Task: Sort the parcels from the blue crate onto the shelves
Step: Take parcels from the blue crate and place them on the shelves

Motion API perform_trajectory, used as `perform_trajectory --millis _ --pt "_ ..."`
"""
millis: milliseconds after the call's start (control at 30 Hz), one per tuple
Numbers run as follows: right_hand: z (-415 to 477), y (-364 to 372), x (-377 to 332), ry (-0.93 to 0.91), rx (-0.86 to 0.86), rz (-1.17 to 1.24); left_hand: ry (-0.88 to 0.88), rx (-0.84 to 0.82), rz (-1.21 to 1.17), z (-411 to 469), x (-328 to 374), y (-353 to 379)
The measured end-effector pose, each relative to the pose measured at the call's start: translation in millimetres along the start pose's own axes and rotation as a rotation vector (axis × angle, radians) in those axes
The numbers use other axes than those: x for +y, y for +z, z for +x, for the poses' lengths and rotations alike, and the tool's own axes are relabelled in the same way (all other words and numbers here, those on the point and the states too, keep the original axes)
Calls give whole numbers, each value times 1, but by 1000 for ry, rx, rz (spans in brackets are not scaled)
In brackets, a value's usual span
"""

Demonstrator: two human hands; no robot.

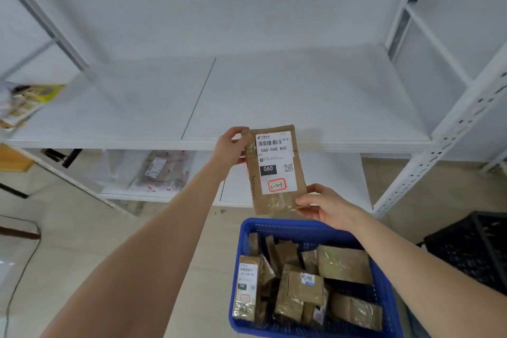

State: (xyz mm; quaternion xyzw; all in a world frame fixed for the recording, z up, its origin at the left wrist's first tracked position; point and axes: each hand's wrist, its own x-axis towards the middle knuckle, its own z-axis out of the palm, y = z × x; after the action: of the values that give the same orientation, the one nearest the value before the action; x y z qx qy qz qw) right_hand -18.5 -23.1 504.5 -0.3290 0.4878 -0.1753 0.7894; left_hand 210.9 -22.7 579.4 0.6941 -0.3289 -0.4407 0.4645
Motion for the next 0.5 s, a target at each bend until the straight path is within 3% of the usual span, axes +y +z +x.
perform_trajectory --millis 500 --pt "-35 35 -45 -131 -131 45 196 206 183 -27 64 -18"
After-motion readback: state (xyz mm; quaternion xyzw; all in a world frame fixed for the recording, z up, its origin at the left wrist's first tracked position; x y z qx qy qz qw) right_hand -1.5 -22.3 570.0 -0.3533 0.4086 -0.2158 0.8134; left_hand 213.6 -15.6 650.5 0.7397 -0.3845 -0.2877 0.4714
